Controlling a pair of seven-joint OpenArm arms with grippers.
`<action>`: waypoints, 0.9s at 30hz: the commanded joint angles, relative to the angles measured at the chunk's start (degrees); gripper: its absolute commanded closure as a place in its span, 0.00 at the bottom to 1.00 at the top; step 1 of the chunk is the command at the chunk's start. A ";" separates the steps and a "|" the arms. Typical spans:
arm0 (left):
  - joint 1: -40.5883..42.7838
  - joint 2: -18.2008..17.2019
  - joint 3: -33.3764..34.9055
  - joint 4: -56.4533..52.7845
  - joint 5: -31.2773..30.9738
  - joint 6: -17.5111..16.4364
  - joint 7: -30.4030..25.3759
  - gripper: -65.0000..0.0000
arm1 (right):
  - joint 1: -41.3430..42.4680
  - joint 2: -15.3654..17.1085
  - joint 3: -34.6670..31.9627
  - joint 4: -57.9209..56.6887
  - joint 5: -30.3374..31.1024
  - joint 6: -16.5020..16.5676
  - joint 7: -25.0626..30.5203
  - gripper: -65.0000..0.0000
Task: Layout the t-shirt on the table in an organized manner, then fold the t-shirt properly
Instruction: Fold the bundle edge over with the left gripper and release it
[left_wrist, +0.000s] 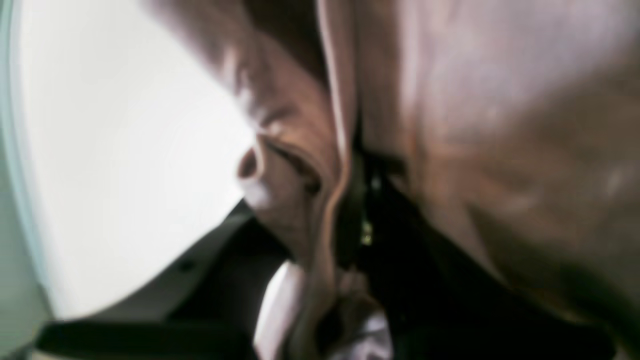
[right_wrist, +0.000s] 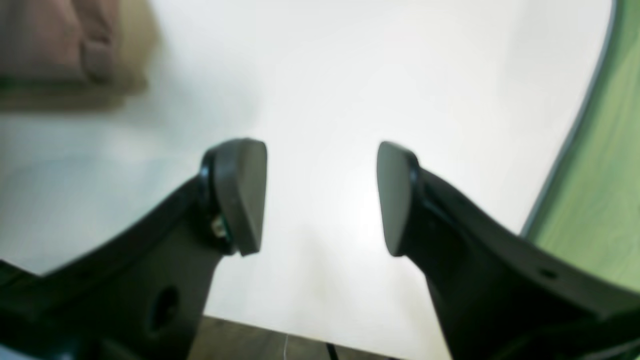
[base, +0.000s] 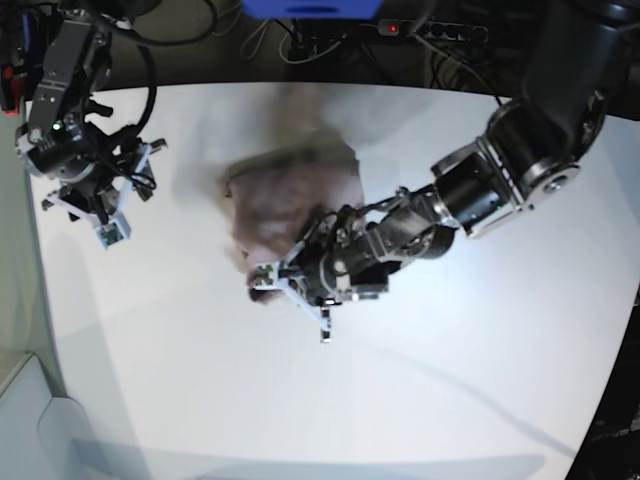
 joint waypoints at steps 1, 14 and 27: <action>0.67 1.40 0.83 -1.69 0.60 -5.64 1.00 1.00 | 0.08 0.40 0.25 1.01 0.52 0.17 0.97 0.52; 0.41 11.07 0.74 -9.87 12.82 -9.24 0.83 1.00 | -2.21 0.40 3.50 1.09 0.52 0.17 0.70 0.52; 0.41 9.31 -4.36 -7.23 12.82 -9.42 2.50 0.54 | -2.03 -0.74 3.50 1.09 0.52 0.17 0.88 0.52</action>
